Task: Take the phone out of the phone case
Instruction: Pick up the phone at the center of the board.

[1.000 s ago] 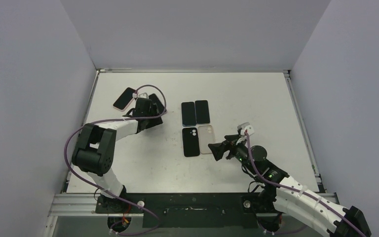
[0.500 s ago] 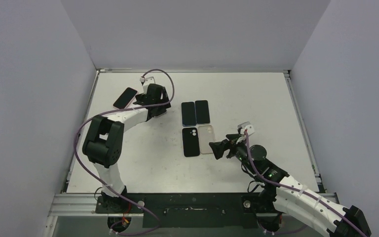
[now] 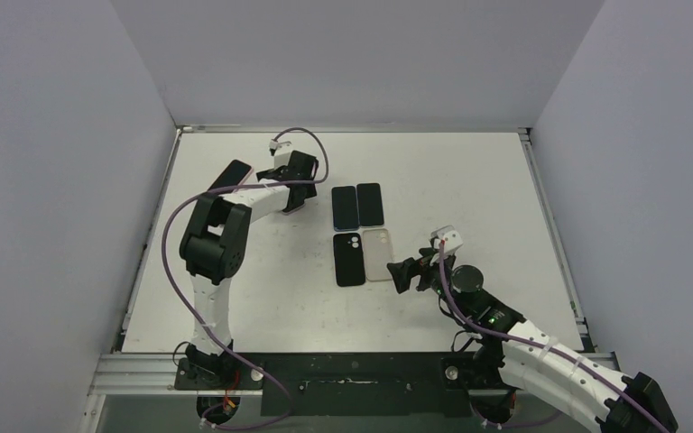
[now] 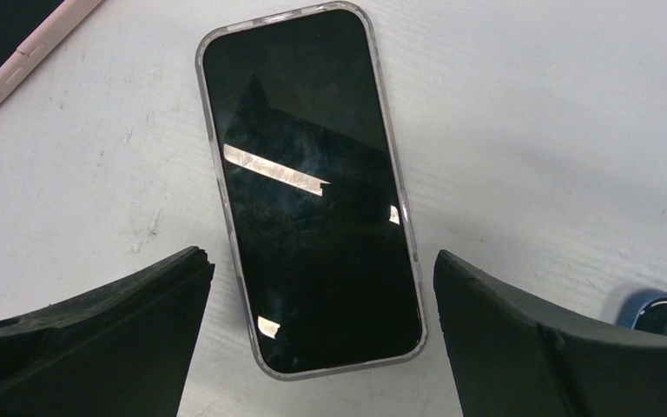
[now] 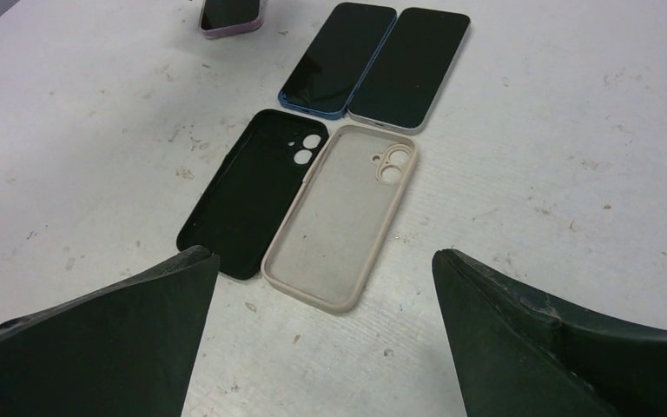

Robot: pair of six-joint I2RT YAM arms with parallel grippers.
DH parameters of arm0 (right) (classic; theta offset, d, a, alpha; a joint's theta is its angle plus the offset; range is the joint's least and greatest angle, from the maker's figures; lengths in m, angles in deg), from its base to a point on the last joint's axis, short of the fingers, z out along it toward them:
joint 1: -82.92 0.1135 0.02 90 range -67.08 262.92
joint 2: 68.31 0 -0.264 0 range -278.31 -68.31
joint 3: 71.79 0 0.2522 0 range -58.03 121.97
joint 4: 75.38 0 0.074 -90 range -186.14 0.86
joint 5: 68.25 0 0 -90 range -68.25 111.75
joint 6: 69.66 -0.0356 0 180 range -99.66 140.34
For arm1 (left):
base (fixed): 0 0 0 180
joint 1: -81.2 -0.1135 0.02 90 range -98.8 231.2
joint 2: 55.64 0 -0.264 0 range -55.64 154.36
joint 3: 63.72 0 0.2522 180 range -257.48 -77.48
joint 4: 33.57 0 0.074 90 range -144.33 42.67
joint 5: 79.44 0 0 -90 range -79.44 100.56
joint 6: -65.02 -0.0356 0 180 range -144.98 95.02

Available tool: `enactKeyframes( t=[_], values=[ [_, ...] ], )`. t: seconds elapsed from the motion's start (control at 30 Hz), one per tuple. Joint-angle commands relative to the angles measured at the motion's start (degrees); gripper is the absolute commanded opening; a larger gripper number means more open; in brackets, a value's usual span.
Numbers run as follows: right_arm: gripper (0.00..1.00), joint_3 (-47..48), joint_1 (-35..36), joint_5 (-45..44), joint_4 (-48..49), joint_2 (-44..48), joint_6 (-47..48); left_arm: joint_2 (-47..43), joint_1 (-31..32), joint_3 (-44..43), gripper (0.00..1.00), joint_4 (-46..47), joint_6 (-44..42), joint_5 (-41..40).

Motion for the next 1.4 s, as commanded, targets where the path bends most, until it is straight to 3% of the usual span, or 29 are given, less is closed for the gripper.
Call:
enactKeyframes(
  t=[0.0, 0.23, 0.6, 0.87, 1.17, 1.37],
  values=[
    [1.00, -0.61, -0.78, -0.64, 3.20, -0.76, 1.80, 2.32, -0.02, -4.68, 0.97, -3.14, 1.21, -3.06],
    [1.00, -1.44, -1.49, -0.21, 3.96, -0.68, 2.07, 4.03, -0.55, -5.49, 0.97, -5.42, 3.07, -3.33],
    [1.00, -1.95, -1.94, 0.24, 4.44, -0.48, 2.16, 5.01, -4.22, -5.23, 0.96, -3.59, 3.27, 5.33],
    [1.00, -2.42, -2.21, -0.18, 4.32, 0.61, 1.90, 7.62, -6.70, -7.23, 0.84, -6.02, 3.13, 11.99],
    [1.00, -2.98, -2.38, -0.81, 3.42, 3.01, 1.51, 1.94, -6.17, 1.70, 0.55, -9.20, -1.93, 21.94],
    [1.00, -2.80, -2.62, 0.00, 4.31, 2.11, 1.46, -5.50, -4.21, 11.92, 0.55, -12.01, -3.95, 26.81]
  ],
)
